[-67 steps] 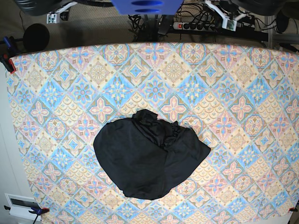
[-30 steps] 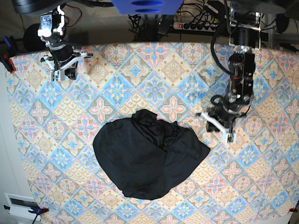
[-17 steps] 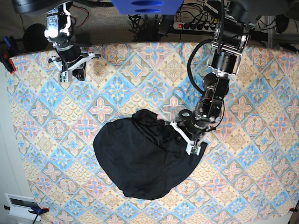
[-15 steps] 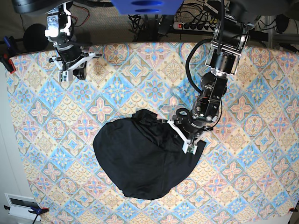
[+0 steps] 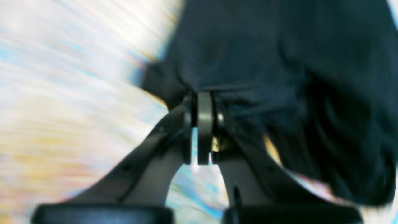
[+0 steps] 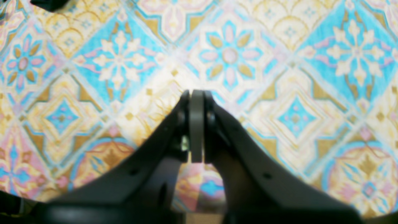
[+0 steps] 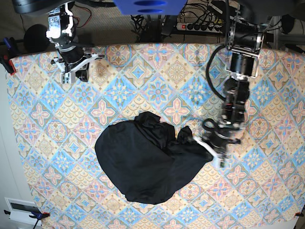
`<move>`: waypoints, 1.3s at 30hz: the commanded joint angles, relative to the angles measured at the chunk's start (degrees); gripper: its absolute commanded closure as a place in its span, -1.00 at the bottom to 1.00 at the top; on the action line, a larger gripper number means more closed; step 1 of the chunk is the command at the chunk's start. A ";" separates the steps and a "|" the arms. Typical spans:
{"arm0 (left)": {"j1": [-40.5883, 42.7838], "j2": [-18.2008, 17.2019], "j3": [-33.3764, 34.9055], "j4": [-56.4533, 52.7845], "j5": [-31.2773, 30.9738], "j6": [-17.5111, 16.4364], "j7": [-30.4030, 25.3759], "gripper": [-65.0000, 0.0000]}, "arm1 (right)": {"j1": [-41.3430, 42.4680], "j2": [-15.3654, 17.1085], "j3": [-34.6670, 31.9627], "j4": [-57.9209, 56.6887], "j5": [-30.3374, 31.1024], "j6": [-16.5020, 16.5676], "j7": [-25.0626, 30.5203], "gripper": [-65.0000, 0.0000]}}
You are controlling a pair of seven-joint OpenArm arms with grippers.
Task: Layout the t-shirt on the table in an organized manner, then fold the t-shirt properly
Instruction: 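Drag the grasped shirt edge away from the pile with the left gripper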
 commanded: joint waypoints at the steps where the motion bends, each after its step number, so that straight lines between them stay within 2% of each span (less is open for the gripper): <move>1: -1.15 -1.00 -0.95 3.59 -0.16 -0.53 -1.12 1.00 | 0.77 0.38 -0.94 0.86 0.25 0.36 1.11 1.00; 3: 0.17 -3.47 -3.50 7.28 -0.16 -0.53 0.20 1.00 | 3.41 0.38 -3.05 0.86 0.07 0.98 1.02 1.00; 7: 2.55 -6.37 -10.62 13.70 -0.25 -0.71 2.84 1.00 | 8.42 0.38 -5.16 0.78 0.07 5.90 1.02 1.00; 13: 8.88 -11.47 -21.87 19.68 -0.25 -0.80 3.81 1.00 | 9.48 0.38 -6.39 0.34 -0.02 11.44 -1.88 0.95; 17: 11.78 -11.73 -32.77 17.74 -0.16 -0.80 3.90 1.00 | 10.00 0.38 -6.39 0.07 -0.02 11.53 -1.88 0.80; 21: 12.31 -11.73 -39.19 10.89 -0.16 -0.80 3.81 1.00 | 12.73 0.38 -9.11 -0.02 -0.02 11.53 -1.88 0.71; 25: 12.31 -11.73 -46.13 5.35 0.28 -0.71 3.63 0.99 | 16.33 0.38 -12.37 -0.02 -0.02 11.53 -1.96 0.73; 29: 11.87 -12.34 -50.97 2.01 0.45 -0.53 3.81 0.97 | 16.77 0.38 -12.81 -1.25 -0.02 11.53 -2.32 0.73; 32: 11.95 -14.19 -51.32 0.51 0.45 -0.53 3.81 0.77 | 16.77 0.29 -12.89 -2.56 -0.02 11.53 -2.32 0.72; 36: 12.39 -14.28 -51.41 -0.10 0.19 -0.53 3.90 0.34 | 18.00 0.29 -12.89 -5.03 -0.02 11.53 -2.49 0.72; 39: 14.68 -14.01 -51.32 0.07 -0.52 -0.71 3.90 0.11 | 21.08 0.29 -14.30 -6.96 -0.02 11.53 -4.16 0.61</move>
